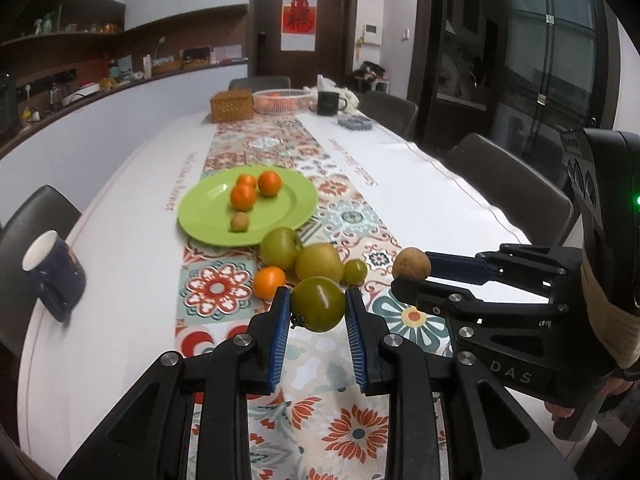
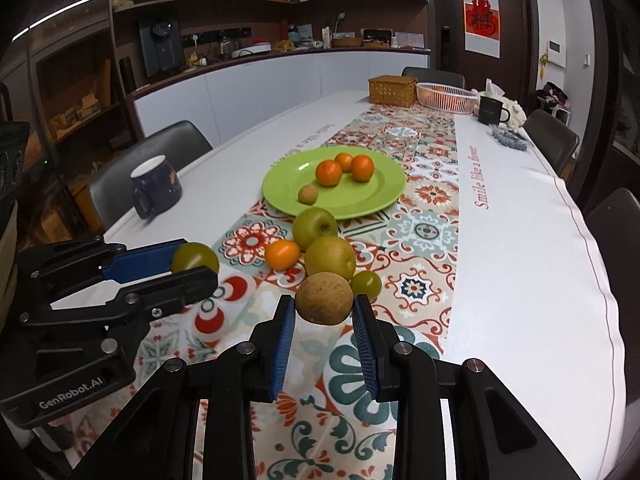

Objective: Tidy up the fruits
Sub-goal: 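Grasp a small green fruit with the left tool while the right tool grasps a brown round fruit, then carry both fruits onto the green plate and open both tools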

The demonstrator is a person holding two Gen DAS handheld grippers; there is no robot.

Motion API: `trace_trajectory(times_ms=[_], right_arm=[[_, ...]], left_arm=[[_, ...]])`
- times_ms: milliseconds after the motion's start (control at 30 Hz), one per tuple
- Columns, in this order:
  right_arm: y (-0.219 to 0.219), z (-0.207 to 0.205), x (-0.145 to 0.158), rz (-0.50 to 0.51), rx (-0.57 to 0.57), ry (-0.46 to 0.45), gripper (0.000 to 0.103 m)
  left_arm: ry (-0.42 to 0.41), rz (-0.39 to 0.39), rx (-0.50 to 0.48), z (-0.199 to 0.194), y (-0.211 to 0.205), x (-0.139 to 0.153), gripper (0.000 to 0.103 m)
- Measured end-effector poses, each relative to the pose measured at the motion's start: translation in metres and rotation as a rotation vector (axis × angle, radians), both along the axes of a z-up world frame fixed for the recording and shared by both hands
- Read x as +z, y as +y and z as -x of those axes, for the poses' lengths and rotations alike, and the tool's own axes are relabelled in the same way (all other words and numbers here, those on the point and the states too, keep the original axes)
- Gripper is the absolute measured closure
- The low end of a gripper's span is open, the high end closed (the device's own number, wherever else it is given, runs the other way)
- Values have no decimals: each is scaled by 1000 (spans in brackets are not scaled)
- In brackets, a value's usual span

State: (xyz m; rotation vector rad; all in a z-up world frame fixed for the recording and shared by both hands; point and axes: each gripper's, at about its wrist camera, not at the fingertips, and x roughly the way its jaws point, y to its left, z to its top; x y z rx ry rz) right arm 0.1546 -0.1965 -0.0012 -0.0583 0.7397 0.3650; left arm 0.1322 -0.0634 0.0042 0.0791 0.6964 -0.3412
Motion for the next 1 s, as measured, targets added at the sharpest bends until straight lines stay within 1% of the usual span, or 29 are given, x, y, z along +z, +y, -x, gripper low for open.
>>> trace_trajectory(times_ms=[200,300,433,667,767,1000], right_arm=[[7,5,15,-14,-7,-32,72],[10,5,23,-18,-7,-48,72],[15,2,32,-17,-12,-71,72],[16,-13,41,-15,-21,-90,72],[16,-23,44,-22,-25,-89,72],[17,-50,53,-35,-45,-88,72]], left_arm=[[-35,18,24,5,11,17,75],[-38,31,32,5,16,23,75],[-43,25,39,0,21,30,75],[-61,10,64,-17,25,40,75],[-65,17,79,-27,26,45,75],[-67,22,104,-57,32,50,75]])
